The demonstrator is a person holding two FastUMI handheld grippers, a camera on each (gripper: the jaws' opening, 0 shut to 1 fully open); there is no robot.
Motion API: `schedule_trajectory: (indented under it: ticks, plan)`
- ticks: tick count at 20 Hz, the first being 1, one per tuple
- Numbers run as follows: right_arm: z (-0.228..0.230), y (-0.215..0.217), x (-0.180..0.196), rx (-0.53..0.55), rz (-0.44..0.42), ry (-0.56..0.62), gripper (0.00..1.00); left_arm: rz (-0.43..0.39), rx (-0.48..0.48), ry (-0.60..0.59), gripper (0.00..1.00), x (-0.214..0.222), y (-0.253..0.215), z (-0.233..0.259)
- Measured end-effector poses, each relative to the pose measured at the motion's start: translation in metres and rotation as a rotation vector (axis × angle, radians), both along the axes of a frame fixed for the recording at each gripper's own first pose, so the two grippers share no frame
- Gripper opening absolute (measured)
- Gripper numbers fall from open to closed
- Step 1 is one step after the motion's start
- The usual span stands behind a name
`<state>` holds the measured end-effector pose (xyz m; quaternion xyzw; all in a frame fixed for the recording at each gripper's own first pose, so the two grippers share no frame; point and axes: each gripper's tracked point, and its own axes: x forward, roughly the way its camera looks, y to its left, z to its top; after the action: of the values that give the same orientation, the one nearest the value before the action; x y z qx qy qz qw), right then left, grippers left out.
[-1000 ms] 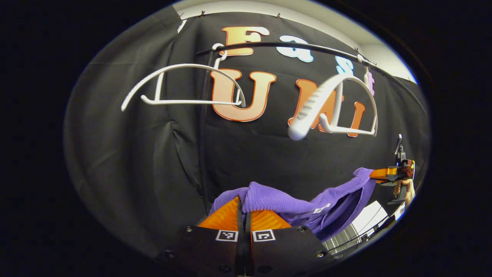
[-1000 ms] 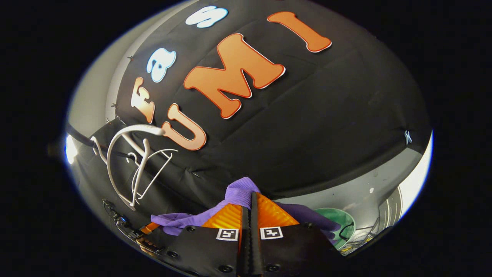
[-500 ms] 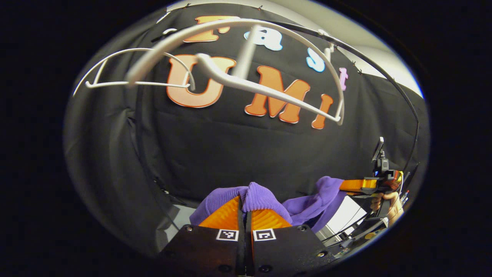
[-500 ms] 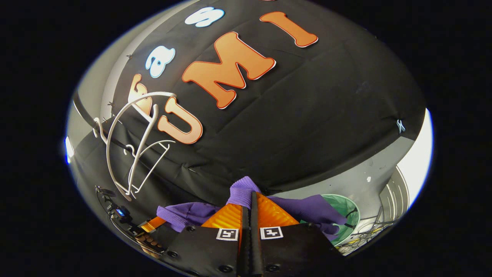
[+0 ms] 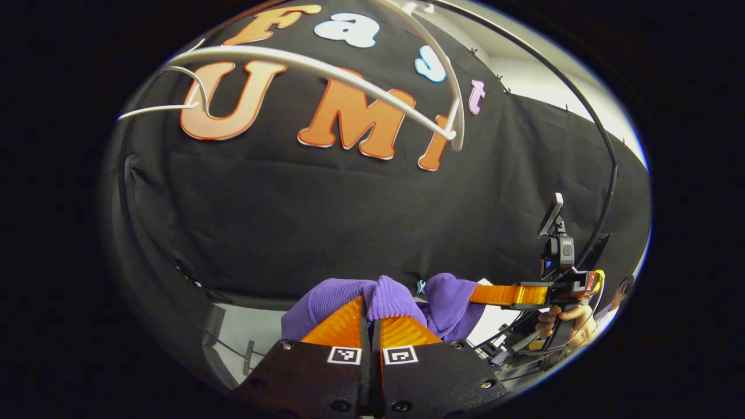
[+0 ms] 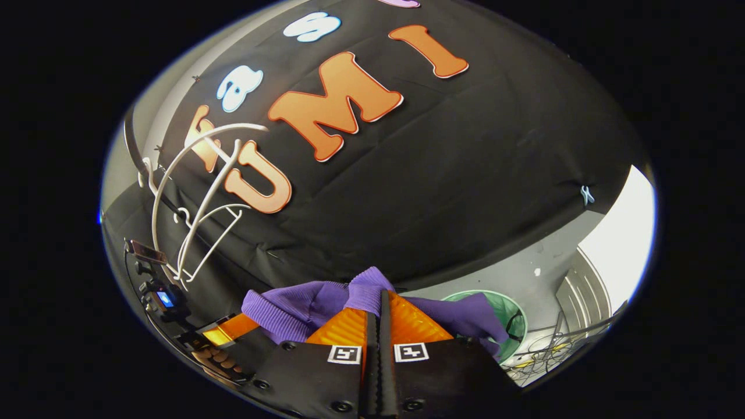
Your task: Grasp the clothes on the hanger with both hands and then place them into the laundry hamper below.
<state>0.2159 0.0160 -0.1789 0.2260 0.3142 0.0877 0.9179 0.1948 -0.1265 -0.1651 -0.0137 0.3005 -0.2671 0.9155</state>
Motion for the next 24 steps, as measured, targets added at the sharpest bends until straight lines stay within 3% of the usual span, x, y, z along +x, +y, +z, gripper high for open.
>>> schedule_trajectory:
  ticks: [9, 17, 24]
  plan:
    - [-0.101, -0.006, -0.010, -0.142, 0.008, 0.158, 0.07, 0.024, 0.088, 0.222, 0.01, -0.010, -0.015, -0.104]
    - [-0.188, -0.043, -0.027, -0.280, -0.042, 0.334, 0.08, 0.100, 0.207, 0.390, 0.01, -0.022, 0.026, -0.185]
    - [-0.221, -0.048, -0.033, -0.392, -0.019, 0.400, 0.08, 0.169, 0.346, 0.532, 0.01, -0.041, 0.055, -0.240]
